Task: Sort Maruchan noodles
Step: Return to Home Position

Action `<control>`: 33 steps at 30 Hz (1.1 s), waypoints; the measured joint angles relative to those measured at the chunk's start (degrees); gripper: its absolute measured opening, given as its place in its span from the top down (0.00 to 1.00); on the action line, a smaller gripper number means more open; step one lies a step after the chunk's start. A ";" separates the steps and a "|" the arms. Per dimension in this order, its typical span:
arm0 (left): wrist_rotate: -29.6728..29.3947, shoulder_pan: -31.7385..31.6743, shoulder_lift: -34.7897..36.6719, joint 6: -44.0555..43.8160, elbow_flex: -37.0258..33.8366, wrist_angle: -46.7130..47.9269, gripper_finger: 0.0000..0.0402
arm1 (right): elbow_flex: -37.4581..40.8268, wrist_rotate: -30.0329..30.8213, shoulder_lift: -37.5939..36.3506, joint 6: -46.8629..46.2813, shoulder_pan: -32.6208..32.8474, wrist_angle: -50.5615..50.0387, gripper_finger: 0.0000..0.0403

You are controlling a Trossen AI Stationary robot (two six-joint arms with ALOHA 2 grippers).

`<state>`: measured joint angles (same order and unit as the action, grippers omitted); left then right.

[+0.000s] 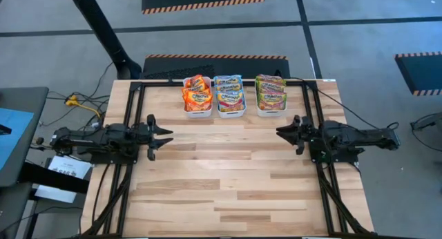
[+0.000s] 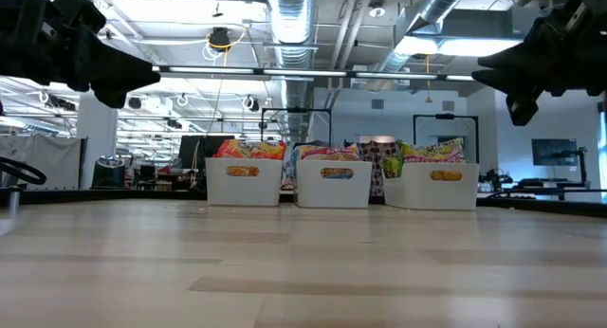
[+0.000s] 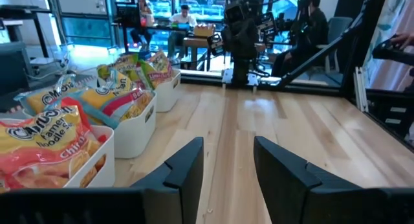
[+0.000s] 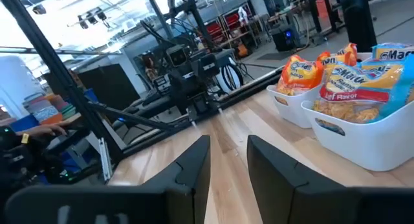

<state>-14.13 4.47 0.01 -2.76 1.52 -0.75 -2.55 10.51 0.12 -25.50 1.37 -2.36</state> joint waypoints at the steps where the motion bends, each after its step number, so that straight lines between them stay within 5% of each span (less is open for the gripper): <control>1: 0.00 0.00 -0.02 -0.02 -0.04 -0.21 0.69 | 1.19 -0.21 0.02 -0.01 0.02 3.26 0.69; 33: 0.02 -0.02 -0.38 -0.02 -1.05 -3.15 0.69 | 2.15 -0.25 1.42 0.00 0.02 5.01 0.69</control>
<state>-14.11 4.45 -0.37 -2.79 0.47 -3.90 -0.40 10.26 1.54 -25.50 1.39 2.66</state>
